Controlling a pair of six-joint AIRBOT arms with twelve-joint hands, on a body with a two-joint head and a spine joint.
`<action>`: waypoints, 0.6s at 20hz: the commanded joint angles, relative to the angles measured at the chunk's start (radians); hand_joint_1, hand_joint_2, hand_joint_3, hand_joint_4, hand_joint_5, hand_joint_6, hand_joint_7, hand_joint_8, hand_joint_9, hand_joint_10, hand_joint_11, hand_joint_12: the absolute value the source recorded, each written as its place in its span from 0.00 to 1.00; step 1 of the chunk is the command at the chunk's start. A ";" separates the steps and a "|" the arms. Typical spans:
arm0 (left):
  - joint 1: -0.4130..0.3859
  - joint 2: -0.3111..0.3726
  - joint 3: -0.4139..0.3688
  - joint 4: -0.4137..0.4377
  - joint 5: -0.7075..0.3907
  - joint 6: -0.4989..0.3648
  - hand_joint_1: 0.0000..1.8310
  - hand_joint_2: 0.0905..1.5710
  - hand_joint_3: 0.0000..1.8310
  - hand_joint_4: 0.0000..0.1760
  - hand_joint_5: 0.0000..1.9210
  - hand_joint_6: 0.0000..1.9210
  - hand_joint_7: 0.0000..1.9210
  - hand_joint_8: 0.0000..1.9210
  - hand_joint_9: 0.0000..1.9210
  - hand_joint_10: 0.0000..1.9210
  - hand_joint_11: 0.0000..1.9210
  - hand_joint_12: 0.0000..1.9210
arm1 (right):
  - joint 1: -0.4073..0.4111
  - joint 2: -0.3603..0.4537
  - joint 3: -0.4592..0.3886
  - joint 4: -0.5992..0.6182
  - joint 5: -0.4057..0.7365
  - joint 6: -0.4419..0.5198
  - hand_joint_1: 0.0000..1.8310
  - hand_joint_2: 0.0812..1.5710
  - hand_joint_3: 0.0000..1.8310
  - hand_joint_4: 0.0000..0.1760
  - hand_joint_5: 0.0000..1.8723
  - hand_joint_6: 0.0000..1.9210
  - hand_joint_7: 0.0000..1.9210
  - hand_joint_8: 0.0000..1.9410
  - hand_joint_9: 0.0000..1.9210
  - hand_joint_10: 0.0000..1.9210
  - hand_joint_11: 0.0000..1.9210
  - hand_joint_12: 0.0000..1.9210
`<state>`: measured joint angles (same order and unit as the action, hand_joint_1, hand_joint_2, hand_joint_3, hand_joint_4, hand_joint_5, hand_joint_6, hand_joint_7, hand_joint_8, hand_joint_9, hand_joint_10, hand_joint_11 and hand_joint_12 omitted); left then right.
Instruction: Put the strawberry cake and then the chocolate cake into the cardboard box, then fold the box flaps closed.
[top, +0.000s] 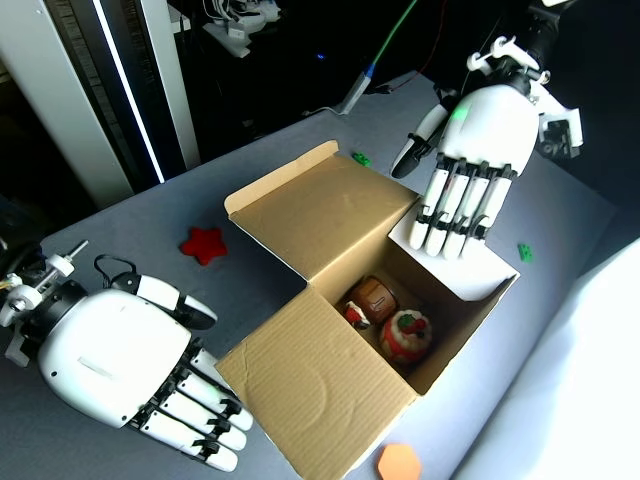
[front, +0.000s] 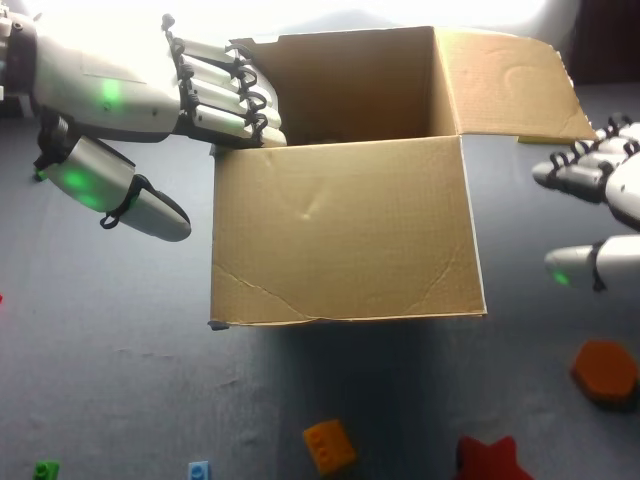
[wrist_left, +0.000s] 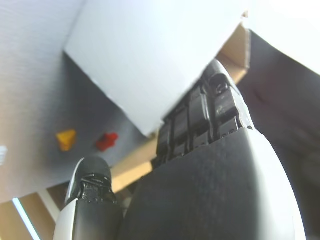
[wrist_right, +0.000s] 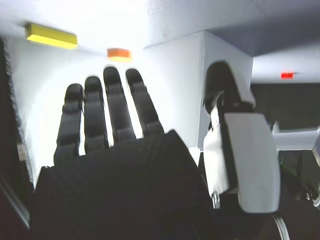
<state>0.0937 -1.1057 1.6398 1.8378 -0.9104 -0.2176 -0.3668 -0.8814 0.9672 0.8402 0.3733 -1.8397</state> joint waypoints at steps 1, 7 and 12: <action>0.001 0.008 0.008 -0.052 -0.005 0.004 0.00 0.75 0.00 0.00 0.11 0.00 0.08 0.00 0.08 0.00 0.00 0.27 | 0.023 0.023 -0.001 -0.025 0.098 0.007 0.00 0.79 0.00 0.00 0.07 0.00 0.09 0.00 0.07 0.01 0.00 0.24; -0.053 0.011 0.022 -0.053 -0.001 -0.024 0.00 0.74 0.00 0.00 0.10 0.00 0.07 0.00 0.07 0.00 0.00 0.26 | 0.234 0.141 -0.116 -0.034 0.026 0.012 0.00 0.79 0.00 0.00 0.03 0.00 0.05 0.00 0.03 0.00 0.00 0.01; -0.134 0.029 0.041 -0.052 0.010 -0.060 0.00 0.75 0.00 0.00 0.09 0.00 0.08 0.00 0.07 0.00 0.00 0.31 | 0.296 0.109 -0.136 -0.034 -0.017 -0.002 0.00 0.79 0.00 0.00 0.06 0.01 0.07 0.01 0.05 0.01 0.03 0.02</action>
<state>-0.0315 -1.0847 1.6745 1.8618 -0.9112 -0.2821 -0.0860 -0.7887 0.8310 0.8268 0.2874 -1.8446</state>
